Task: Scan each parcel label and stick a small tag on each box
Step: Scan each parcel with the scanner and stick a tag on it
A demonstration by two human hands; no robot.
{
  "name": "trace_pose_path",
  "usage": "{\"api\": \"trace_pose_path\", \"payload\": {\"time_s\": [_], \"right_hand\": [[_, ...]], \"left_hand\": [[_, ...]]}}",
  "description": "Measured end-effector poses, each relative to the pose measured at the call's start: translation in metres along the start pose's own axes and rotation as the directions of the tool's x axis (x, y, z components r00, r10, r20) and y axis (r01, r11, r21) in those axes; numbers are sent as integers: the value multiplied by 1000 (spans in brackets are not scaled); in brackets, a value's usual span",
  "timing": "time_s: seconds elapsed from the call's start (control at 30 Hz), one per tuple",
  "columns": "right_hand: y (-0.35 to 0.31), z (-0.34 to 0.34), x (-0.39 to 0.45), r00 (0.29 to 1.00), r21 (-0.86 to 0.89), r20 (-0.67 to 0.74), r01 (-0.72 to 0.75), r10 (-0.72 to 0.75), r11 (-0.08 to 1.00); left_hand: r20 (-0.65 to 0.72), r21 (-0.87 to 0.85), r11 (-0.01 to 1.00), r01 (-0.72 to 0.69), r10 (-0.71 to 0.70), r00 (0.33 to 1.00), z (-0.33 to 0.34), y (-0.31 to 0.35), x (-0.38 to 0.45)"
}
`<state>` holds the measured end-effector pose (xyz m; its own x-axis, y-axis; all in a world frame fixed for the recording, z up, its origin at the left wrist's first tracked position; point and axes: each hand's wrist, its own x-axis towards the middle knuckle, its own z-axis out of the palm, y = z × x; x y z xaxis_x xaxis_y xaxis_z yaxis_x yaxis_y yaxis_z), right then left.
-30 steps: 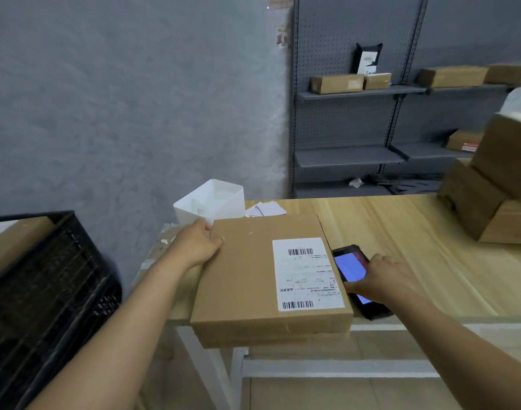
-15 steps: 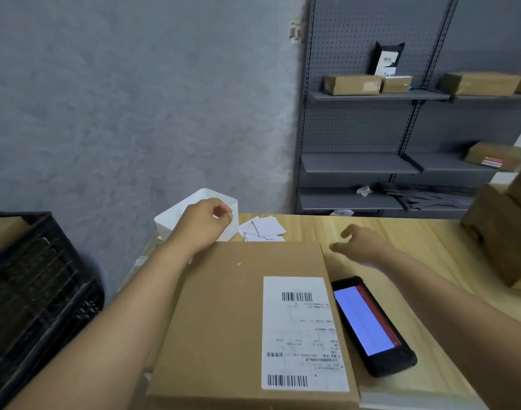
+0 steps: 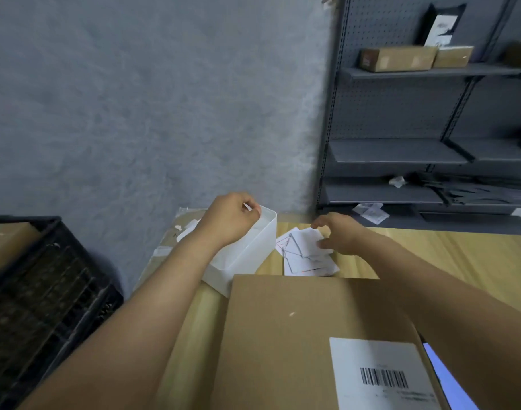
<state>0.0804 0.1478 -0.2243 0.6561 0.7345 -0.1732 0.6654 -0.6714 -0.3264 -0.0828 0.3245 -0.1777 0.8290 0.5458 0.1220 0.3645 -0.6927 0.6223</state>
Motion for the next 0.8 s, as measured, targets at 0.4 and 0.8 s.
{"api": "trace_pose_path", "payload": {"time_s": [0.4,0.8], "right_hand": [[1,12,27,998,13,25,-57,57,998],[13,0,9,984,215,-109,-114,140,970]], "left_hand": [[25,-65,994,-88,89,996,8,4,20],[53,-88,991,-98,103,993,22,17,13]]}}
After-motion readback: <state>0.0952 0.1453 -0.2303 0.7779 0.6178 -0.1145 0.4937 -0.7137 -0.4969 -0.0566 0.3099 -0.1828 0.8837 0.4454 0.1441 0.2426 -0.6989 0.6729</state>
